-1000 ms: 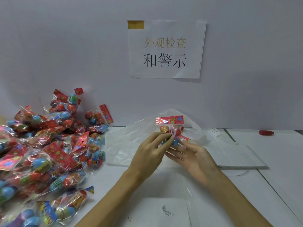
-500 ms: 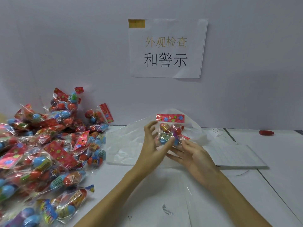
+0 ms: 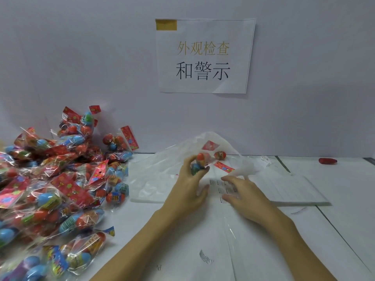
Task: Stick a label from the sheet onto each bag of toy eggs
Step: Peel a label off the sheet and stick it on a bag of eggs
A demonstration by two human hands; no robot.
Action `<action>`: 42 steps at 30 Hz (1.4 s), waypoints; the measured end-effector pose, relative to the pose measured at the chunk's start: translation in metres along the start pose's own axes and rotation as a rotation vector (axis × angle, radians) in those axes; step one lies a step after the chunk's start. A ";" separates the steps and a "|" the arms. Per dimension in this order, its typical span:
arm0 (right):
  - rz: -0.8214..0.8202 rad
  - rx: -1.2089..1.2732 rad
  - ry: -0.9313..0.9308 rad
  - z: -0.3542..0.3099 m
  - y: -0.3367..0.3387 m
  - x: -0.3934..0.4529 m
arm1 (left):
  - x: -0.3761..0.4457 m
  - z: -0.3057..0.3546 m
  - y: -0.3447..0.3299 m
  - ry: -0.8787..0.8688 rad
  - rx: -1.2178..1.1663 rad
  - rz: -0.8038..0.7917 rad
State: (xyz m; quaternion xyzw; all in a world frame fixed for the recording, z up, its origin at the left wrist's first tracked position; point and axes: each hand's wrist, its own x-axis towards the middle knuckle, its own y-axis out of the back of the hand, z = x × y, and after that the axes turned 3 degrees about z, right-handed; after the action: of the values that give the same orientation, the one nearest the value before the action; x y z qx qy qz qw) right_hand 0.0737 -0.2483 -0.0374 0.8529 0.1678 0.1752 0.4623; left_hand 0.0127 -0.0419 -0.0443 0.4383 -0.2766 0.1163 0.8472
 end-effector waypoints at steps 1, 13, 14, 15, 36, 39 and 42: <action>-0.013 -0.005 -0.002 0.000 -0.002 0.000 | -0.002 0.001 -0.003 -0.001 0.044 -0.054; 0.137 -0.136 0.108 -0.003 -0.012 0.009 | -0.007 -0.005 -0.009 0.114 0.118 -0.156; 0.137 -0.119 0.117 -0.006 -0.013 0.010 | -0.007 -0.004 -0.010 0.109 0.102 -0.149; 0.128 -0.104 0.122 -0.008 -0.014 0.011 | -0.007 -0.004 -0.011 0.106 0.092 -0.143; 0.145 -0.041 0.089 -0.021 -0.013 0.015 | -0.009 -0.007 -0.021 0.048 0.082 -0.073; 0.131 -0.051 0.095 -0.020 -0.013 0.015 | -0.010 -0.006 -0.023 0.054 0.090 -0.062; 0.121 -0.046 0.077 -0.020 -0.014 0.017 | -0.011 -0.007 -0.024 0.058 0.102 -0.052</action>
State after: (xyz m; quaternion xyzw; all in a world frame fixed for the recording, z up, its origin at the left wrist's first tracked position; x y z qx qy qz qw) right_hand 0.0778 -0.2189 -0.0369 0.8432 0.1293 0.2394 0.4637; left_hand 0.0170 -0.0495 -0.0700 0.4845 -0.2341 0.1207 0.8342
